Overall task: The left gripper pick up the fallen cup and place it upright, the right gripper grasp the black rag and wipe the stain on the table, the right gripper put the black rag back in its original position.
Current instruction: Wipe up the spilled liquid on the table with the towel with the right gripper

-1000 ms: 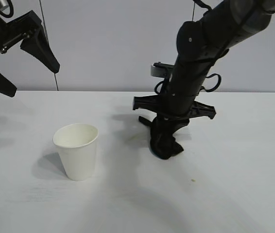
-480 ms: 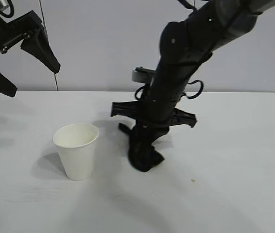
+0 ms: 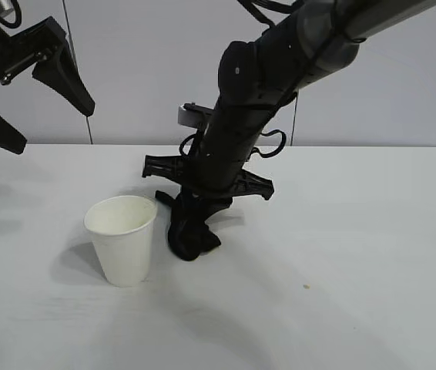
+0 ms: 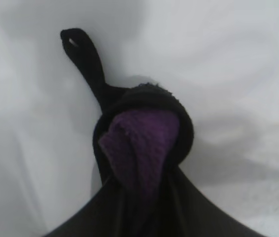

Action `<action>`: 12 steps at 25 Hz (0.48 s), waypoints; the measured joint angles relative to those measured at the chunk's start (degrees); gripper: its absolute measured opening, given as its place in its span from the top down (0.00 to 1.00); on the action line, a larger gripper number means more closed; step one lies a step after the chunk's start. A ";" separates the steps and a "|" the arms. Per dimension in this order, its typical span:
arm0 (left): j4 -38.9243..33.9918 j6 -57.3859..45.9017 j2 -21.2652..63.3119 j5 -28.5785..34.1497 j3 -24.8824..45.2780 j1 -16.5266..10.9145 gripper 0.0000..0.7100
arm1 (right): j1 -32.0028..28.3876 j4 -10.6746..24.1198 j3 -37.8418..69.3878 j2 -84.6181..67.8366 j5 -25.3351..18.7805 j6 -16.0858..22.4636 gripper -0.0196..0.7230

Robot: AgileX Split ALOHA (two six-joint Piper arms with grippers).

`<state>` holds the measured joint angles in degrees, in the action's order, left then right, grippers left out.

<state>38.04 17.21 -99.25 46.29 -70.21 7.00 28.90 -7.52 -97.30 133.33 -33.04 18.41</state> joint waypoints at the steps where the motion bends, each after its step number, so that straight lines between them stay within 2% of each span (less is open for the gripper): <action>1: 0.00 0.00 0.00 0.00 0.00 0.00 0.02 | -1.05 0.00 -0.19 0.02 -0.23 0.35 0.82; 4: 0.00 0.00 0.00 0.00 0.00 0.00 0.02 | -4.81 0.58 -0.43 0.02 -2.12 0.90 0.82; 8: 0.00 0.00 0.00 -0.06 0.00 0.00 0.02 | -9.11 3.67 0.28 -1.21 -5.95 0.15 0.82; 12: 0.00 0.00 0.00 -0.06 0.00 0.00 0.02 | -11.09 5.93 8.01 -6.30 -6.17 -1.32 0.82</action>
<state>38.04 17.21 -99.25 46.23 -70.21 7.00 17.81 -1.59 -89.30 127.03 -39.22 17.09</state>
